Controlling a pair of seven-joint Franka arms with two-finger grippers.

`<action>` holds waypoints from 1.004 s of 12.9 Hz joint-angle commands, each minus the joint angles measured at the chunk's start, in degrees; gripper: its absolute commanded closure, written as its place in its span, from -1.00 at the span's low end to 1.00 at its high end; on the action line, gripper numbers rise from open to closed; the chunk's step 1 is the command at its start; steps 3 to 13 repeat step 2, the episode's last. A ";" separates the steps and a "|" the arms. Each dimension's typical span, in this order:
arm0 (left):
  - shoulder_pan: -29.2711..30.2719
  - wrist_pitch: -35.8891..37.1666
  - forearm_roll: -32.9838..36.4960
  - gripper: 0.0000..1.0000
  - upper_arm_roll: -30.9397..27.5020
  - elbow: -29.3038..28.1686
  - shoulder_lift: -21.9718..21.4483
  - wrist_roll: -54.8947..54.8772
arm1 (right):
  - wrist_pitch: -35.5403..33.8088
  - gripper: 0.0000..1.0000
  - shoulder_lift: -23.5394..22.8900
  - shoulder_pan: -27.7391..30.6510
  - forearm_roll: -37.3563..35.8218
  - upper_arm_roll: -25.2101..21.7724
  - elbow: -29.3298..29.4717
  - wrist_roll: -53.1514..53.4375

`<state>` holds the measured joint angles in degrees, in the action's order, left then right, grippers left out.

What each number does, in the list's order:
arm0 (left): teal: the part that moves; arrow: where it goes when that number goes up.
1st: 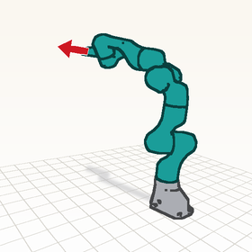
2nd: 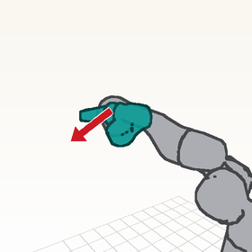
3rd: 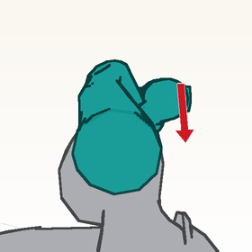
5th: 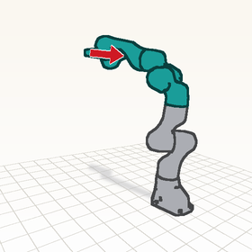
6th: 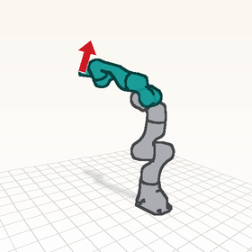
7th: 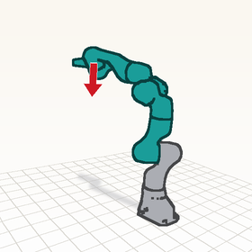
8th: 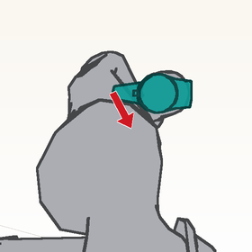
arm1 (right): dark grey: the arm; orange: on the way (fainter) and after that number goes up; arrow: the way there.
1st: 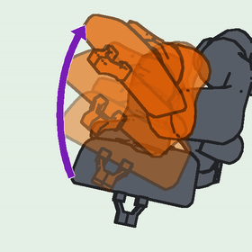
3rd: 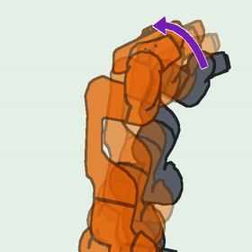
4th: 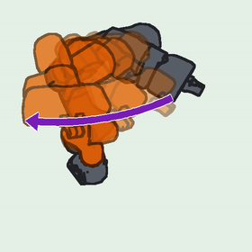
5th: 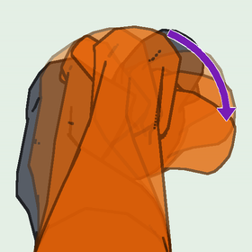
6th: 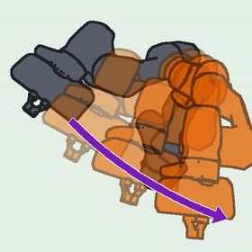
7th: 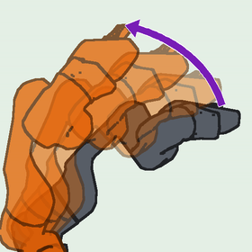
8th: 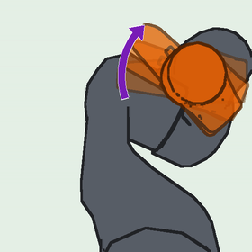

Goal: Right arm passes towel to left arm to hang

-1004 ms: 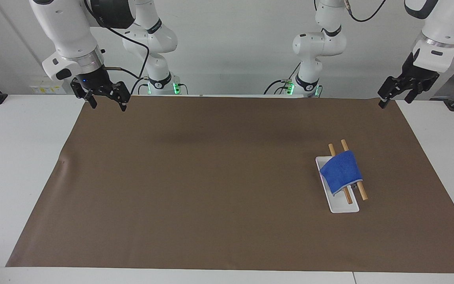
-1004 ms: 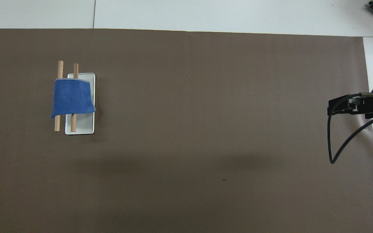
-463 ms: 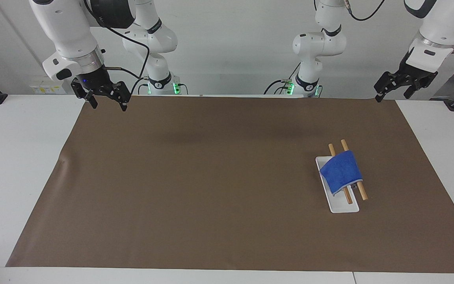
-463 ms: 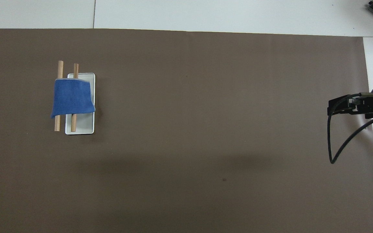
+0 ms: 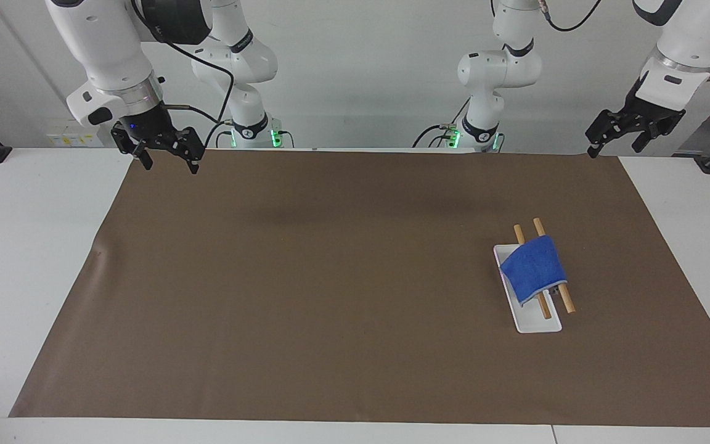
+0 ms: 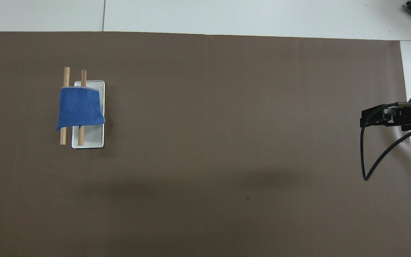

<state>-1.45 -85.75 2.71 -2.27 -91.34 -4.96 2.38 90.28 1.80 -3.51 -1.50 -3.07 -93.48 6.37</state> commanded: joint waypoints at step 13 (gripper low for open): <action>-0.49 -0.83 1.06 -1.00 -0.10 -2.44 -1.63 -0.18 | 0.16 -1.00 1.36 -0.09 0.97 -0.54 -1.53 -1.71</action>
